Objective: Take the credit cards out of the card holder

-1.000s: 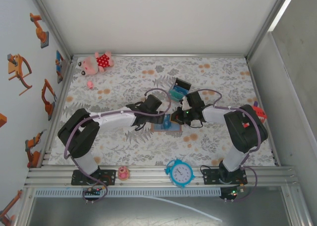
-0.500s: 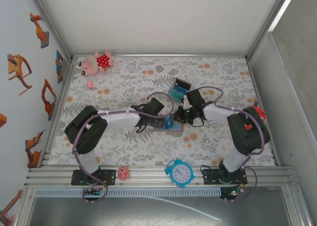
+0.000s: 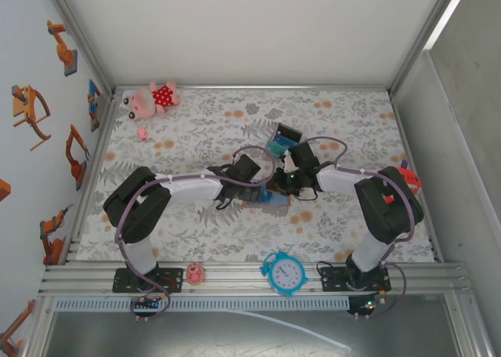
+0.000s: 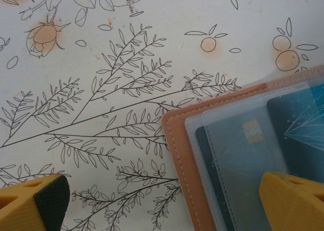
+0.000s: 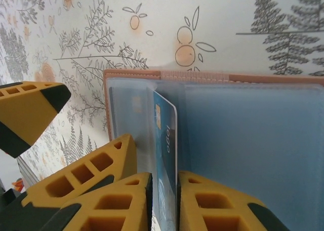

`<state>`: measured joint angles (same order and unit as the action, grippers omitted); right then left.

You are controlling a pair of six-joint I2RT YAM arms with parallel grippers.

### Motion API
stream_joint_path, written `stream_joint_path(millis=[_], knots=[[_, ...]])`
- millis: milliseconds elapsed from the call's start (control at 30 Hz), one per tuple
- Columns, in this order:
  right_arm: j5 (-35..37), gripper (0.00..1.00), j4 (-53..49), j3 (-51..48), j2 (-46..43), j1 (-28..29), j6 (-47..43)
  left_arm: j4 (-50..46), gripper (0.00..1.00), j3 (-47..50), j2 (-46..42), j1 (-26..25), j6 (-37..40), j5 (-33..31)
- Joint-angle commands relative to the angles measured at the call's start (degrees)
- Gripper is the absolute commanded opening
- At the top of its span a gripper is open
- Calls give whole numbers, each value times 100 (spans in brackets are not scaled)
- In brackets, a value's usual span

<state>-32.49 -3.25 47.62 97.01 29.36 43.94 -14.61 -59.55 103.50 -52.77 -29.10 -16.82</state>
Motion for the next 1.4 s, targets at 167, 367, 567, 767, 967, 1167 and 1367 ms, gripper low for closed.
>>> stream_joint_path(millis=[167,367,567,767,967,1167,1367], knots=[[449,5,-562,283,53,79,-302,-165,97,145,70,-40,-87,-26],[859,1,-1196,398,-254,78,-649,-145,97,316,-98,70,-30,-149],[942,1,-1494,536,-661,78,-871,-7,97,487,-310,227,276,-246],[1352,0,-2203,1053,-886,31,-1410,59,97,512,-482,421,602,-246],[1908,0,-3098,1951,-756,-194,-2211,-57,97,440,-780,469,656,-276],[2305,0,-3519,2968,-393,-322,-2983,-145,97,507,-1297,495,514,-395],[2889,0,-3975,4065,305,-413,-3861,-197,97,807,-2056,605,349,-469]])
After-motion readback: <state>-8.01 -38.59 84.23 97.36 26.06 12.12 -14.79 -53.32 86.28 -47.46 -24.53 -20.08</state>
